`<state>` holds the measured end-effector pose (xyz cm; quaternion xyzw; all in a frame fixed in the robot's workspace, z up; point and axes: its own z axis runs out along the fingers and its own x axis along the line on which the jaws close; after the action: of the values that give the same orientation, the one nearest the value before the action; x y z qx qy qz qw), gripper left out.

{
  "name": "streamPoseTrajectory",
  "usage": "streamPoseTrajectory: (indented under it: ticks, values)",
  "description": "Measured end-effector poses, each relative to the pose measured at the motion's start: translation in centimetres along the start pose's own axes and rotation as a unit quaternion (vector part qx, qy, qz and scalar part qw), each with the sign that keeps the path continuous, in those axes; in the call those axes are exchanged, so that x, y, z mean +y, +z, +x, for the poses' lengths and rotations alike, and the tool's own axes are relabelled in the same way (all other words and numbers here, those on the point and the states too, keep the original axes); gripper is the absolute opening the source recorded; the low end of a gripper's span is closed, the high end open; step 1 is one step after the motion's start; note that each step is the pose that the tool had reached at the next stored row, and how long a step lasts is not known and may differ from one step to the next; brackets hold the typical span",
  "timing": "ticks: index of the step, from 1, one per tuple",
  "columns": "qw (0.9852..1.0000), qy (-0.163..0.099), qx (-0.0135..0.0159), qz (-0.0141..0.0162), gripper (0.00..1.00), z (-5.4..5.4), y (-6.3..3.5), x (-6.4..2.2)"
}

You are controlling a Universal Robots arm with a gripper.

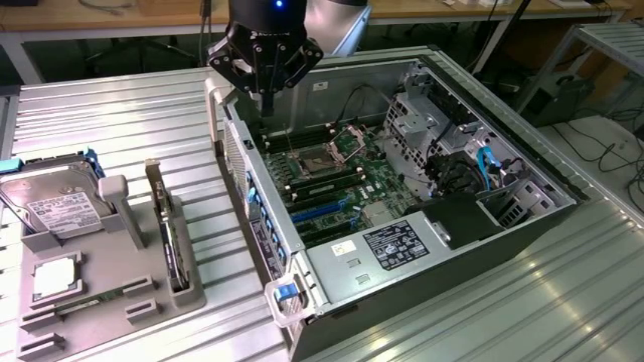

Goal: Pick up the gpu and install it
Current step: 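Reach for the gpu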

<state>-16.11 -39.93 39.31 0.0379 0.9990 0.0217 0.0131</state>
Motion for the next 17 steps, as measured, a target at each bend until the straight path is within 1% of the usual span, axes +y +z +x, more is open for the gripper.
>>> streamPoseTrajectory:
  ticks: [17]
  values:
    - [1.0000,0.000,0.0000,0.0000,0.11,1.4,-0.05,-0.16]
